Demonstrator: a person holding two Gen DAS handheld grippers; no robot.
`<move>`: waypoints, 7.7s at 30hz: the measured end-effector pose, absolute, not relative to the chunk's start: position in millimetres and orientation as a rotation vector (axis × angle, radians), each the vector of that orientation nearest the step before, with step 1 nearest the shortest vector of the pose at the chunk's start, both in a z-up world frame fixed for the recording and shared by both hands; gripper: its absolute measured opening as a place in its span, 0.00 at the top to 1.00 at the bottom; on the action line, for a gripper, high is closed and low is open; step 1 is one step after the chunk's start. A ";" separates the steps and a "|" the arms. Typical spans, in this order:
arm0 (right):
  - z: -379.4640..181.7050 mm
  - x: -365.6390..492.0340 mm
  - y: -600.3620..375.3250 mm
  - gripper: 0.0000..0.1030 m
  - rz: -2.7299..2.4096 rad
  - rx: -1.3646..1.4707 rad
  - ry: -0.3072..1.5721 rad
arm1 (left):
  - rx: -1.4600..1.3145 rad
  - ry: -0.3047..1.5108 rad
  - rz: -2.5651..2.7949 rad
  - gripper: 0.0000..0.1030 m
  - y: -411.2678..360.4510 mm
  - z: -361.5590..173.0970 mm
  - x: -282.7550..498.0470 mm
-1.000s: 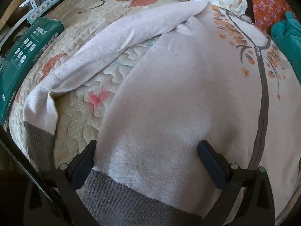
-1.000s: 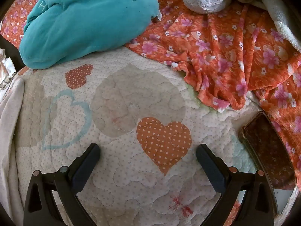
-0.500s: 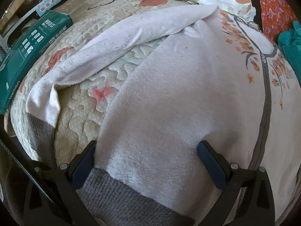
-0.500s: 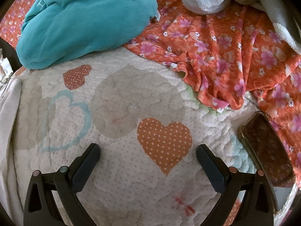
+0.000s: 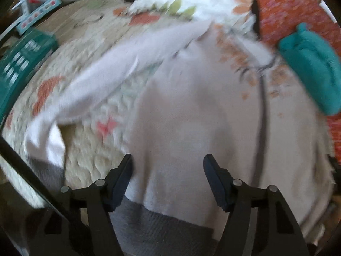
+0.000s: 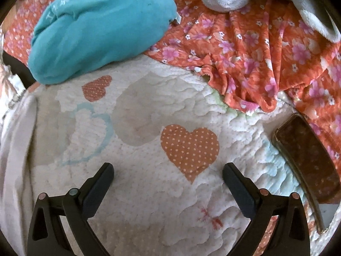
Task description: Fold small clothes
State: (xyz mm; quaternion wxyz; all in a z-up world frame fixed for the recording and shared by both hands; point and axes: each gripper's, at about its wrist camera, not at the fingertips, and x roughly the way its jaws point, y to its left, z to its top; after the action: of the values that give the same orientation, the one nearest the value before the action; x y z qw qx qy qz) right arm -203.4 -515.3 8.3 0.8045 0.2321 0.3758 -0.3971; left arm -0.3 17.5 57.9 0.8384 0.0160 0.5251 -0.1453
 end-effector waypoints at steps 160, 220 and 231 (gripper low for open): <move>17.6 -413.1 -499.8 0.59 -0.804 1.034 0.526 | -0.044 1.148 -0.571 0.41 1.6 58.6 -56.3; 50.7 90.1 86.3 0.47 0.529 -0.047 0.988 | -0.632 0.991 -0.385 0.39 287.2 69.7 5.1; 10.1 94.8 94.6 0.90 0.376 -0.011 1.070 | -0.656 0.976 -0.364 0.39 303.8 71.5 -3.2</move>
State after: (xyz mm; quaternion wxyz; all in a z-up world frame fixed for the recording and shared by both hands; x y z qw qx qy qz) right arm 94.8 94.6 10.1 0.8435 -0.0053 0.5067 0.1781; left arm -3.2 303.8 71.5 0.8164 -0.3077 0.4578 -0.1709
